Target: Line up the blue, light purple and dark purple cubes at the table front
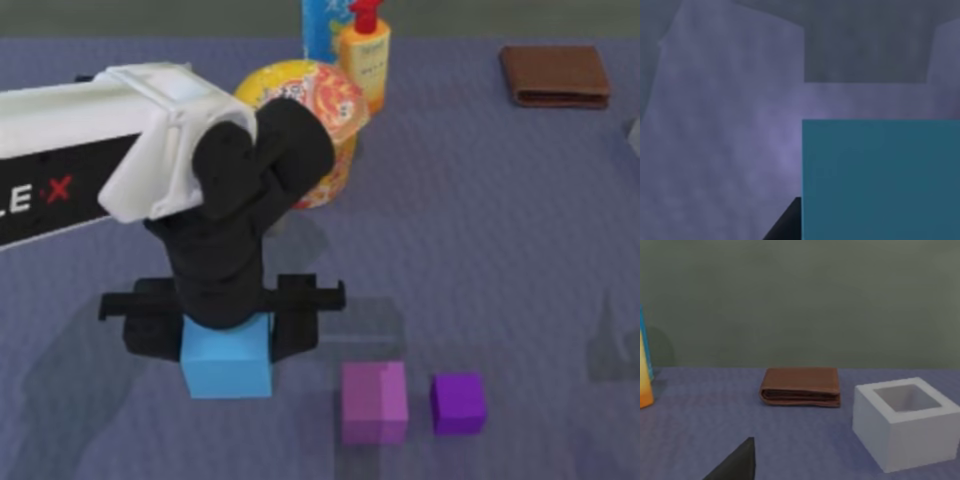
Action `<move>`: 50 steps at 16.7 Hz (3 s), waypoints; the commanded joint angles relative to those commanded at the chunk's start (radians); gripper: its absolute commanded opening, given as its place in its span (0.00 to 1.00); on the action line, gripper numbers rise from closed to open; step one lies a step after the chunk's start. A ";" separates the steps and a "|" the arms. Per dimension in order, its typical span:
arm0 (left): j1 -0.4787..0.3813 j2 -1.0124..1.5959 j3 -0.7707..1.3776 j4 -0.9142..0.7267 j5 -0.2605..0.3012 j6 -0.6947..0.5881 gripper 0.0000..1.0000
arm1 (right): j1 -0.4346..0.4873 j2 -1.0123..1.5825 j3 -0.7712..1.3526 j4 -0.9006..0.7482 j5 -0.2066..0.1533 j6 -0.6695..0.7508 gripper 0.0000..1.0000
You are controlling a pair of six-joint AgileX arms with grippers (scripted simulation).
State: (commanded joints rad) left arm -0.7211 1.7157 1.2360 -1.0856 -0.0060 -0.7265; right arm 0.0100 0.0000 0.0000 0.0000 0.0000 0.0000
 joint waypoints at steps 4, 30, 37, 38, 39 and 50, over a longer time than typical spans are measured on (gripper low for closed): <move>0.004 0.005 0.000 0.001 0.000 0.003 0.00 | 0.000 0.000 0.000 0.000 0.000 0.000 1.00; 0.002 0.097 -0.180 0.278 0.000 0.004 0.98 | 0.000 0.000 0.000 0.000 0.000 0.000 1.00; 0.002 0.097 -0.180 0.278 0.000 0.004 1.00 | 0.000 0.000 0.000 0.000 0.000 0.000 1.00; 0.002 0.097 -0.180 0.278 0.000 0.004 1.00 | 0.000 0.000 0.000 0.000 0.000 0.000 1.00; 0.003 0.097 -0.180 0.277 0.000 0.004 1.00 | 0.000 0.000 0.000 0.000 0.000 0.000 1.00; 0.019 -0.005 -0.004 0.000 0.000 -0.001 1.00 | 0.000 0.000 0.000 0.000 0.000 0.000 1.00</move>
